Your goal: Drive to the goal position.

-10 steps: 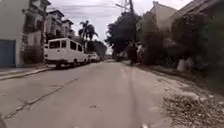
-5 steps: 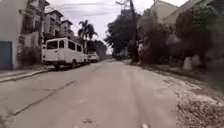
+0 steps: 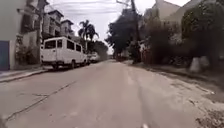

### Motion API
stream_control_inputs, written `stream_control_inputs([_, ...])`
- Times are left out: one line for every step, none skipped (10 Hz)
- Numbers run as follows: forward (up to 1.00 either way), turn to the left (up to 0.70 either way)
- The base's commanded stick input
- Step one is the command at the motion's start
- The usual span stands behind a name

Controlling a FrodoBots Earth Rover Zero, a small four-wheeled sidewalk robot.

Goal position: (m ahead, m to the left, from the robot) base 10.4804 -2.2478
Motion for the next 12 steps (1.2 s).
stream_control_inputs([0.7, 0.0])
stream_control_inputs([0.7, 0.0])
stream_control_inputs([0.7, 0.0])
stream_control_inputs([0.7, 0.0])
stream_control_inputs([0.7, 0.0])
stream_control_inputs([0.7, 0.0])
stream_control_inputs([0.7, 0.0])
stream_control_inputs([0.7, 0.0])
stream_control_inputs([0.7, 0.0])
stream_control_inputs([0.7, 0.0])
stream_control_inputs([0.7, 0.0])
stream_control_inputs([0.7, 0.0])
